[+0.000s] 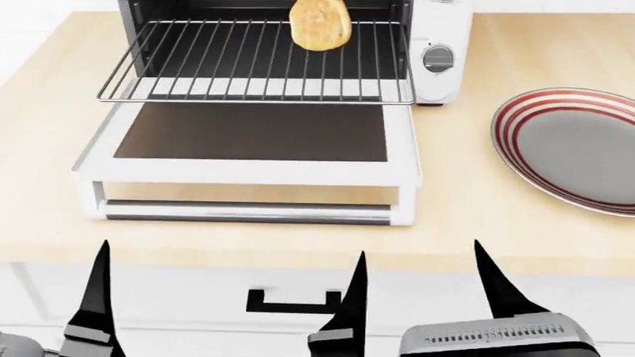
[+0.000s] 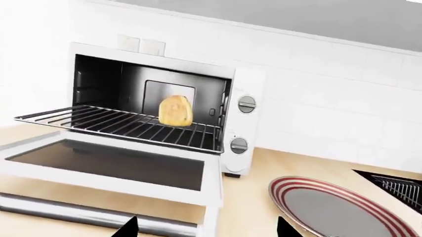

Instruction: Pick the bread from the rack and place it on the plate on the counter.

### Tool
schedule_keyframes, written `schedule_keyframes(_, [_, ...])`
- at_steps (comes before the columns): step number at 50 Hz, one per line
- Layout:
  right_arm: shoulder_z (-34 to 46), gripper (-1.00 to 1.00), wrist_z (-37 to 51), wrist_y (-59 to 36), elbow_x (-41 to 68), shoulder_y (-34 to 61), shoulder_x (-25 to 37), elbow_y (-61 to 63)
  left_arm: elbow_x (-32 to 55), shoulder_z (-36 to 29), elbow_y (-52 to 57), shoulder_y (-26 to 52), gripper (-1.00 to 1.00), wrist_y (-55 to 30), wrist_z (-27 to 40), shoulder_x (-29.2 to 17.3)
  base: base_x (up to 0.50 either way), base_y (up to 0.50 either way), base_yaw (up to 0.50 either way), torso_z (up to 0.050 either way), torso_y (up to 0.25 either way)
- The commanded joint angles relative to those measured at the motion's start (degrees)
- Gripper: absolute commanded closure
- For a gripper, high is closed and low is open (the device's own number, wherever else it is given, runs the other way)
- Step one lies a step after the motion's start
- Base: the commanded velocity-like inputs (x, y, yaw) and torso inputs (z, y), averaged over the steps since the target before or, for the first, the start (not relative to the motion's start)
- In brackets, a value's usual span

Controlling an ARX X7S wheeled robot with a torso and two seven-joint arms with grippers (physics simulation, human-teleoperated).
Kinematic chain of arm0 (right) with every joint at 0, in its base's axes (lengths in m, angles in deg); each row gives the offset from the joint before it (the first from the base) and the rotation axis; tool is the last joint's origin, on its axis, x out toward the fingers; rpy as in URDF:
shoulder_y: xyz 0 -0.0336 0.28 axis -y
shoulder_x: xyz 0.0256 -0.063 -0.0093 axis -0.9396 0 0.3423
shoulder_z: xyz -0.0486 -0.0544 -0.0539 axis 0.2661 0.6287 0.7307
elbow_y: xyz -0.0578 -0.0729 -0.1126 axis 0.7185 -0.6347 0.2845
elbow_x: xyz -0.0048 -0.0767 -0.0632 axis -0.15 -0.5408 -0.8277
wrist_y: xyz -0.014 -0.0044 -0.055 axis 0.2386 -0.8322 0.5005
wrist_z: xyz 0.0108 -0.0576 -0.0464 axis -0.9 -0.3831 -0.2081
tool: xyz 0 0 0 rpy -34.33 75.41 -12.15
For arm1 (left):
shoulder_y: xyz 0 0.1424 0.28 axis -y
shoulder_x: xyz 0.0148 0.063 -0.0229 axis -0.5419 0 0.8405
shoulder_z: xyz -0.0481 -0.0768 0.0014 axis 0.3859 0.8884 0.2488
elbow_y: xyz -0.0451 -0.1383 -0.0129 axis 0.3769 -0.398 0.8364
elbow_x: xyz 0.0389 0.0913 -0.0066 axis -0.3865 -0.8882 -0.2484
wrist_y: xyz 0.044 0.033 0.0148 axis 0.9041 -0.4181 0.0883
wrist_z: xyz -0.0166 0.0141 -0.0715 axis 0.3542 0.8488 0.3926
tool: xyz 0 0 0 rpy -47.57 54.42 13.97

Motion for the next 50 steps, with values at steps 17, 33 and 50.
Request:
schedule_keyframes(17, [-0.6,-1.00,28.5,-18.3,39.0,24.3,17.1,8.0,45.7,0.1,7.4,27.8,-1.00,-17.3,31.9,-22.8,0.00,0.00,0.00,0.050,0.031])
schedule_keyframes(33, [0.0,-1.00,47.0,-20.6,64.2,38.2,23.6,7.7,67.7,0.0,6.2,45.2,-1.00,-22.5,44.3,-26.9,0.19,0.00,0.00,0.050,0.031])
schedule_keyframes(50, [1.7,-1.00,52.5,-19.3,71.7,43.9,25.9,7.3,72.2,-1.7,5.8,49.4,-1.00,-22.6,47.4,-27.5,0.30,0.00,0.00,0.050,0.030])
